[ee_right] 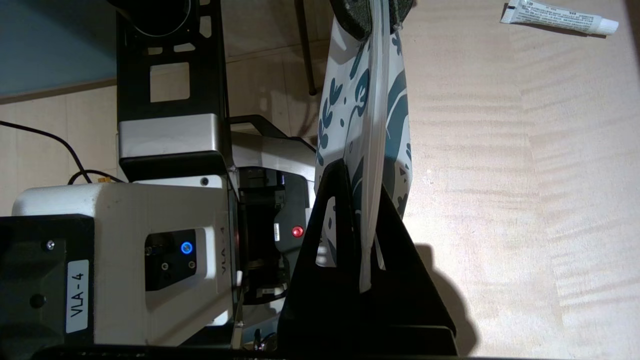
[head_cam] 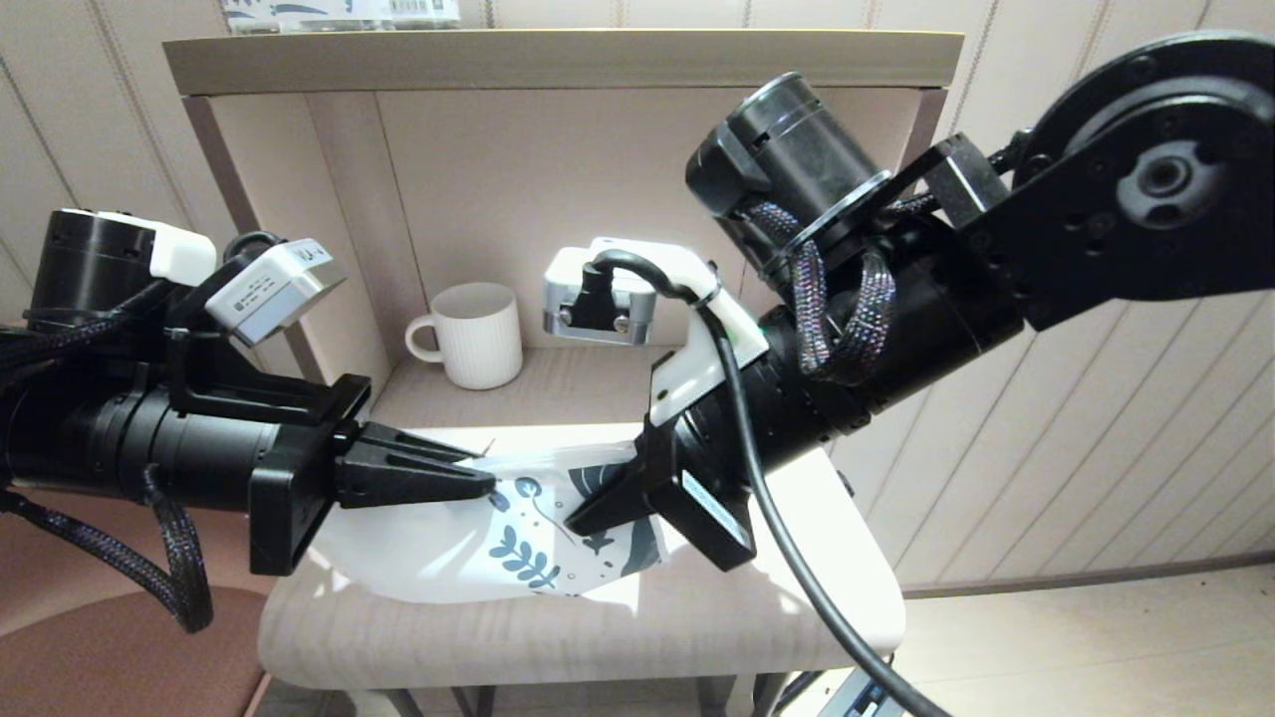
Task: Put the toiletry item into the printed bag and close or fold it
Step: Open the storage bag
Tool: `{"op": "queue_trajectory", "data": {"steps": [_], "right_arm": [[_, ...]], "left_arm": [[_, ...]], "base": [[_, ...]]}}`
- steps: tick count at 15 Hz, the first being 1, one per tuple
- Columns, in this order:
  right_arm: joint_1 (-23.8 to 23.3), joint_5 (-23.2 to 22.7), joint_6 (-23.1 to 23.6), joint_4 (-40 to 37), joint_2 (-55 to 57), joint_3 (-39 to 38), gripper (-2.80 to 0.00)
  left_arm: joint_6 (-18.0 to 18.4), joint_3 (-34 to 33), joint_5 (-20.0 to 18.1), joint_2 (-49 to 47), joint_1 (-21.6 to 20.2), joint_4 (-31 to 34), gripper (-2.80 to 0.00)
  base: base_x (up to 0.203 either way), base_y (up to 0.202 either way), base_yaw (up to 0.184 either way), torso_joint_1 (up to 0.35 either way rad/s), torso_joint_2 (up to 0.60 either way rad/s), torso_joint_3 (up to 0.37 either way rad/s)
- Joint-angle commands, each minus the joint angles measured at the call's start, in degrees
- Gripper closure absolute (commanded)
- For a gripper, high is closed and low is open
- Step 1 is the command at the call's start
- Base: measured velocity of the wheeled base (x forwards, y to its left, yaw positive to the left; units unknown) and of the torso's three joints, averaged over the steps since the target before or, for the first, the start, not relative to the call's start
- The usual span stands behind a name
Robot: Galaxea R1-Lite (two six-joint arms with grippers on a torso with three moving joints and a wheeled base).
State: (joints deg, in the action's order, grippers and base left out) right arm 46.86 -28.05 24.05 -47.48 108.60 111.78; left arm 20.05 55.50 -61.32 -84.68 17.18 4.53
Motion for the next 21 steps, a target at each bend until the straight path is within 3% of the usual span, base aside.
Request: {"op": "queue_trajectory", "data": {"steps": [1, 21], "right_arm": [[-0.3, -0.2, 0.1, -0.3, -1.2, -0.1, 0.0], [-3.4, -0.3, 0.1, -0.3, -6.3, -0.1, 0.0]], "left_arm": [[0.2, -0.3, -0.3, -0.1, -0.4, 0.0, 0.0], [1.6, -2.4, -0.4, -0.1, -2.2, 0.1, 0.0]], "base": [[0.0, 0.0, 0.0, 0.0, 0.0, 0.0], [0.0, 0.0, 0.0, 0.0, 0.0, 0.0]]}}
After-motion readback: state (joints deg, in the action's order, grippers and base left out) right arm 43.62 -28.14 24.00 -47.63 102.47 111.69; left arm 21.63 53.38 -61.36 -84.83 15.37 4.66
